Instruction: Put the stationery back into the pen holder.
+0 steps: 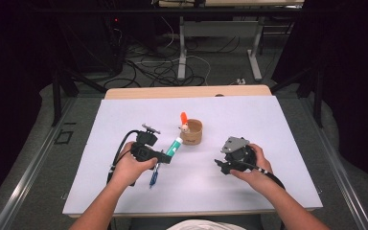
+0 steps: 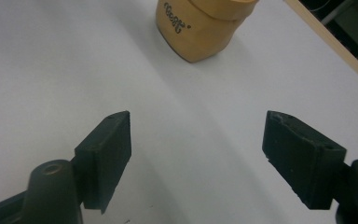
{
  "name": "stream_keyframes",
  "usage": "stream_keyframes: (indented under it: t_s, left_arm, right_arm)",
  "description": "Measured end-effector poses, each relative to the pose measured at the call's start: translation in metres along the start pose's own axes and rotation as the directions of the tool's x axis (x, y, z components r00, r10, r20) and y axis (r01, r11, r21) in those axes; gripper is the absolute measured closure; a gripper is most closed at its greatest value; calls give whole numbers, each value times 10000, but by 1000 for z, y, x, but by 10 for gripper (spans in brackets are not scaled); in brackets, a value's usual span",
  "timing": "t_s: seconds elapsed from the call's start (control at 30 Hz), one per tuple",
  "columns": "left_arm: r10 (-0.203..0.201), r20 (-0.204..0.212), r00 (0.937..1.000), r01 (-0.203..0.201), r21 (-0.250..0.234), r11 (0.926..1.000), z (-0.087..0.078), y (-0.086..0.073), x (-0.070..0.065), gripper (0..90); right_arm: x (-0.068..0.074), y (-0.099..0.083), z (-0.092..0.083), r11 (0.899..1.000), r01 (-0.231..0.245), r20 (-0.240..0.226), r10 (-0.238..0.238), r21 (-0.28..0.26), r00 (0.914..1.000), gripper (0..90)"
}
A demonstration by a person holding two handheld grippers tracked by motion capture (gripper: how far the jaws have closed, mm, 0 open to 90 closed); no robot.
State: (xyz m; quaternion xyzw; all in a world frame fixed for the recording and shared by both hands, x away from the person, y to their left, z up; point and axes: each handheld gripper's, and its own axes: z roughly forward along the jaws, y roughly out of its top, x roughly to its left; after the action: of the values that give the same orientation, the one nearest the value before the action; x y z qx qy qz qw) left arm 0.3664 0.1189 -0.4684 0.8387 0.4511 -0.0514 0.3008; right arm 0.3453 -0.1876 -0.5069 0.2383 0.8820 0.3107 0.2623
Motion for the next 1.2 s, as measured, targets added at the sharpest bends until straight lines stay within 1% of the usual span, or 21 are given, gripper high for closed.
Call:
stream_keyframes:
  t_s: [0.03, 0.17, 0.23, 0.3, 0.4, 0.43, 0.47, 0.53, 0.7, 0.73, 0.77, 0.83, 0.93, 0.97, 1.0, 1.03, 1.07, 1.1, 1.13, 1.17, 1.2]
  left_arm:
    - [173, 25, 9998, -173, 73, 9998, 1, 2, -1, 649]
    - [266, 245, 9993, -271, 231, 9994, 6, 9, -6, 649]
    - [354, 328, 9988, -364, 302, 9989, 9, 12, -9, 649]
    - [439, 362, 9984, -452, 355, 9983, 12, 15, -12, 648]
    - [432, 493, 9979, -449, 337, 9984, 17, 19, -15, 649]
    - [508, 510, 9974, -526, 352, 9980, 18, 20, -16, 649]
    - [508, 583, 9970, -531, 389, 9978, 19, 21, -17, 649]
    - [552, 624, 9965, -577, 386, 9976, 22, 21, -18, 649]
    - [632, 746, 9952, -674, 549, 9962, 30, 19, -18, 649]
    - [495, 783, 9957, -539, 554, 9970, 32, 19, -18, 649]
    - [624, 761, 9951, -672, 614, 9958, 33, 19, -17, 649]
    - [562, 746, 9956, -611, 647, 9960, 34, 18, -17, 649]
    - [535, 789, 9954, -589, 684, 9959, 34, 18, -17, 649]
    - [606, 801, 9949, -662, 697, 9954, 34, 18, -16, 649]
    - [583, 808, 9950, -639, 686, 9956, 34, 17, -17, 649]
    - [655, 824, 9944, -713, 695, 9950, 33, 17, -16, 649]
    - [572, 813, 9951, -629, 693, 9956, 33, 17, -16, 649]
    - [585, 793, 9951, -639, 679, 9956, 33, 17, -16, 649]
    - [560, 808, 9952, -618, 711, 9956, 33, 17, -16, 649]
    - [546, 802, 9953, -604, 706, 9957, 32, 16, -15, 649]
    - [577, 796, 9952, -633, 697, 9956, 32, 16, -15, 649]
  right_arm:
    - [1, 1, 0, 9997, 240, 21, -240, -14, 9997, 250]
    - [8, 5, -1, 9933, 1153, 61, -1154, 111, 9933, 285]
    - [10, 6, 1, 9838, 1784, 91, -1786, 165, 9839, 299]
    - [13, 6, 1, 9770, 2093, 185, -2101, 402, 9775, 304]
    - [15, 7, 2, 9633, 2644, 336, -2660, 455, 9634, 307]
    - [16, 7, 1, 9641, 2617, 300, -2631, 440, 9643, 308]
    - [15, 8, 0, 9561, 2897, 325, -2912, 442, 9561, 308]
    - [16, 10, -1, 9547, 2958, 300, -2968, 331, 9545, 308]
    - [20, 14, -4, 9340, 3567, 421, -3572, 203, 9331, 308]
    - [21, 15, -4, 9297, 3681, 467, -3684, 162, 9285, 308]
    - [22, 15, -4, 9258, 3776, 500, -3779, 148, 9245, 308]
    - [24, 17, -5, 9098, 4149, 607, -4146, 74, 9080, 315]
    - [30, 19, -4, 9032, 4290, 663, -4275, -107, 9016, 335]
    - [31, 19, -4, 8941, 4476, 646, -4459, -152, 8928, 340]
    - [33, 20, -4, 8925, 4500, 706, -4471, -322, 8917, 348]
    - [34, 22, -4, 8792, 4758, 658, -4735, -245, 8783, 361]
    - [35, 22, -4, 8689, 4933, 839, -4890, -405, 8683, 369]
    - [37, 23, -5, 8652, 5004, 713, -4975, -309, 8645, 372]
    - [38, 24, -4, 8561, 5150, 747, -5112, -438, 8562, 373]
    - [40, 24, -5, 8541, 5182, 669, -5150, -453, 8546, 373]
    - [41, 24, -4, 8402, 5393, 678, -5357, -568, 8417, 380]
